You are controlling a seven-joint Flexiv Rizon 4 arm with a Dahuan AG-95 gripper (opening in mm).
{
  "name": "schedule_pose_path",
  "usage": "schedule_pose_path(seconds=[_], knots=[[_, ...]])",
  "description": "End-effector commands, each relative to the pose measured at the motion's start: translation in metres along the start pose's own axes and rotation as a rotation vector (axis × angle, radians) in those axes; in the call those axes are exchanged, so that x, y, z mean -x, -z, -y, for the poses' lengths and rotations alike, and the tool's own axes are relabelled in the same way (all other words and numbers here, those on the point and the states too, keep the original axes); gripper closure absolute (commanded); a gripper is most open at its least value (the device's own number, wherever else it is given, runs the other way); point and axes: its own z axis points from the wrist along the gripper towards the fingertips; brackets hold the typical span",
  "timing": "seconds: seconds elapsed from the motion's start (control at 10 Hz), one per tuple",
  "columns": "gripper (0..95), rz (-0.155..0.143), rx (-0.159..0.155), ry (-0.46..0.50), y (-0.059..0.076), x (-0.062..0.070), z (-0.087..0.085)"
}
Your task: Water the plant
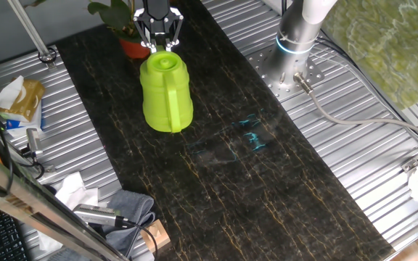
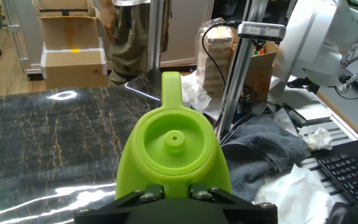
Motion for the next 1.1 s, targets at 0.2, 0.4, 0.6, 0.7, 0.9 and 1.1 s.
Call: schedule_pose_path(seconds=[0.2,0.4,0.6,0.7,0.9,1.1], knots=[[95.0,-0.011,-0.006,0.007,-0.0001,0.0006,0.0004],[95.0,-0.009,-0.005,0.014,-0.0002,-0.0002,0.0013],[95.0,-0.002,-0.004,0.026,-0.0001,-0.0019,0.0033],[95.0,0.001,-0.002,0.026,-0.0001,-0.0027,0.0042],[95.0,0.013,-0.002,0.024,-0.0001,-0.0034,0.005],[95.0,0.017,-0.003,0.022,-0.0001,-0.0037,0.0053]])
